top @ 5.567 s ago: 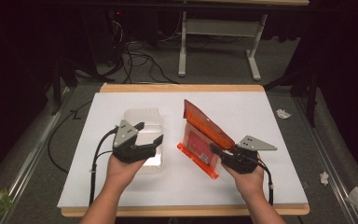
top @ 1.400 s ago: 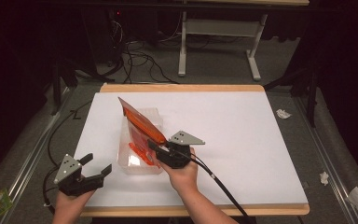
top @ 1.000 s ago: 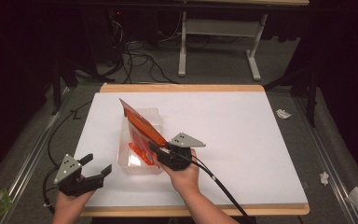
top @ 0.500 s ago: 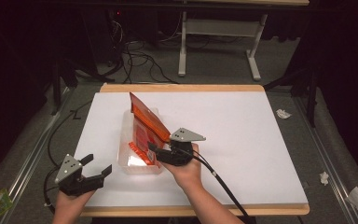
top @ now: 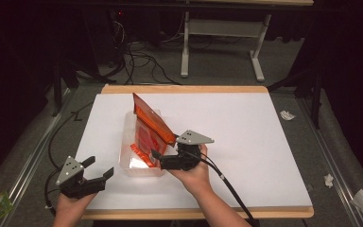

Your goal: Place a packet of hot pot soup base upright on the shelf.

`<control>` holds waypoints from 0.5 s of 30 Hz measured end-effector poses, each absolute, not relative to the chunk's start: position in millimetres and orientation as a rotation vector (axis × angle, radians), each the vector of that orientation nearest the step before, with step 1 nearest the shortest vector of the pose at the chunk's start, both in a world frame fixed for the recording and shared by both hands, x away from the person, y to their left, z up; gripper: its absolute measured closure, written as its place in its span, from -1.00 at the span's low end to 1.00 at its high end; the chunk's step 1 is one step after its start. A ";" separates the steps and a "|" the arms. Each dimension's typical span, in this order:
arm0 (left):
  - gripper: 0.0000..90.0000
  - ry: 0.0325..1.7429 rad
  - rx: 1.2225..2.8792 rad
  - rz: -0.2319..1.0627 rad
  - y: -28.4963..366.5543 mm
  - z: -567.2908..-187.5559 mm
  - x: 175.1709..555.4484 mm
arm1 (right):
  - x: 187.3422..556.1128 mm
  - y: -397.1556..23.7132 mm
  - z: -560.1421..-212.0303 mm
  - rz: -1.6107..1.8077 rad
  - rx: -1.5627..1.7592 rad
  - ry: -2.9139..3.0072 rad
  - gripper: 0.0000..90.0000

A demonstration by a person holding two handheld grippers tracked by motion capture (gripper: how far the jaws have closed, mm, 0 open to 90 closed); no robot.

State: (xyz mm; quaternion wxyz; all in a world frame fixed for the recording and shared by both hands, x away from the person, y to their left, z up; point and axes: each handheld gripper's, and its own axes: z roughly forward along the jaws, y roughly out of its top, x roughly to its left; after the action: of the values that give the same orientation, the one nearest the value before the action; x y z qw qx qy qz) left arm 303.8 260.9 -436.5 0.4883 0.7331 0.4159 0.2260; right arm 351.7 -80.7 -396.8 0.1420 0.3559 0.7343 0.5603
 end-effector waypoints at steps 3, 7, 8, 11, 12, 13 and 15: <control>-0.62 1.010 1.788 0.545 260.8 -437.4 303.7 | 342.3 -92.5 -394.2 1.597 1.017 2.133 -0.80; -0.62 1.011 1.790 0.544 259.7 -438.3 303.3 | 328.7 -122.3 -392.6 1.581 1.018 2.121 -0.81; -0.62 1.011 1.792 0.542 259.3 -438.4 303.1 | 325.1 -132.9 -392.5 1.568 1.024 2.116 -0.81; -0.62 1.013 1.799 0.540 258.1 -439.0 302.6 | 314.2 -174.1 -395.2 1.497 1.055 2.084 -0.81; -0.62 1.014 1.801 0.540 257.6 -439.5 302.7 | 311.7 -185.0 -396.5 1.474 1.068 2.074 -0.81; -0.62 1.014 1.802 0.536 257.1 -439.9 302.8 | 308.6 -200.1 -398.7 1.441 1.093 2.057 -0.81; -0.63 1.012 1.809 0.532 255.8 -441.1 303.2 | 302.8 -230.9 -404.3 1.376 1.146 2.015 -0.82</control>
State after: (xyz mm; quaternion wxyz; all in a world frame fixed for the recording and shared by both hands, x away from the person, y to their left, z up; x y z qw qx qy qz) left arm 303.2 255.8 -441.1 0.4801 0.7416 0.4147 0.2182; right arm 302.8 -230.9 -404.3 0.2214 0.4145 0.7289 0.4978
